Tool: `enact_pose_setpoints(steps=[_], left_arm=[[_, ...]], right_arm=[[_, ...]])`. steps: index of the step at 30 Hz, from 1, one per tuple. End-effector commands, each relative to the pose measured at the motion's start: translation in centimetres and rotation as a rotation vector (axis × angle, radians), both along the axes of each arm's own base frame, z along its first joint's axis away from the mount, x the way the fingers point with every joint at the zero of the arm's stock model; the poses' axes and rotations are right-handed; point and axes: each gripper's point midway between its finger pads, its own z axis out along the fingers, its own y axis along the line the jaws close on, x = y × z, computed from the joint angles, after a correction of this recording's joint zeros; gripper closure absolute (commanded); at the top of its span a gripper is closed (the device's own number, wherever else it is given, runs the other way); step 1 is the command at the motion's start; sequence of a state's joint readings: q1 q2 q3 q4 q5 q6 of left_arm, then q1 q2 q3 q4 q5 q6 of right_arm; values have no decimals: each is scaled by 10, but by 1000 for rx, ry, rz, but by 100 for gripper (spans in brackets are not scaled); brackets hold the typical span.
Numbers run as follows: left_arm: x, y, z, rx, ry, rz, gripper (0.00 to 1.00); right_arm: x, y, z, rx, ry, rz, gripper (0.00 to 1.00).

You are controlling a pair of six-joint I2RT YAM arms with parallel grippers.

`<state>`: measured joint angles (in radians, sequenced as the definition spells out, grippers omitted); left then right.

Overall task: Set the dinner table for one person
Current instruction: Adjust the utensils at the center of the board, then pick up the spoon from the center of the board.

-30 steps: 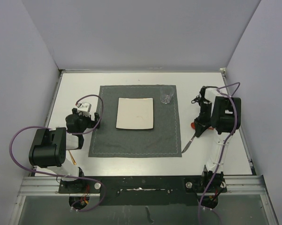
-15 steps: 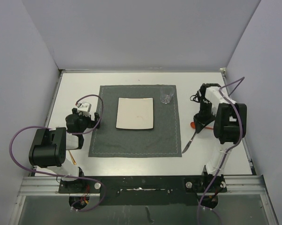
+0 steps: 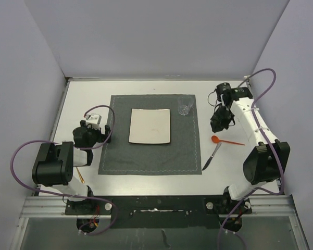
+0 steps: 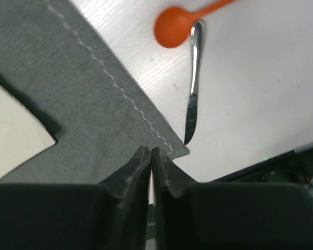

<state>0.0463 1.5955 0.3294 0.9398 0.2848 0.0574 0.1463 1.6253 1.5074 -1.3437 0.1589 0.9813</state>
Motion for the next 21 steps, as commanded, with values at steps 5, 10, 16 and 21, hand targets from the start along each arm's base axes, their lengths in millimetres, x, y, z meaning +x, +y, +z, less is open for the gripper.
enact_pose_setpoints(steps=[5,10,16,21], left_arm=[[7,-1,14,-2,-68,-5,2],[7,-1,14,-2,-68,-5,2],[7,-1,14,-3,-68,-7,2],[7,-1,14,-3,-68,-7,2]], right_arm=[[33,24,52,-76,-195,688,22],[26,39,44,-116,-75,945,14],[-1,33,19,-123,117,845,14],[3,42,-3,-57,14,724,16]])
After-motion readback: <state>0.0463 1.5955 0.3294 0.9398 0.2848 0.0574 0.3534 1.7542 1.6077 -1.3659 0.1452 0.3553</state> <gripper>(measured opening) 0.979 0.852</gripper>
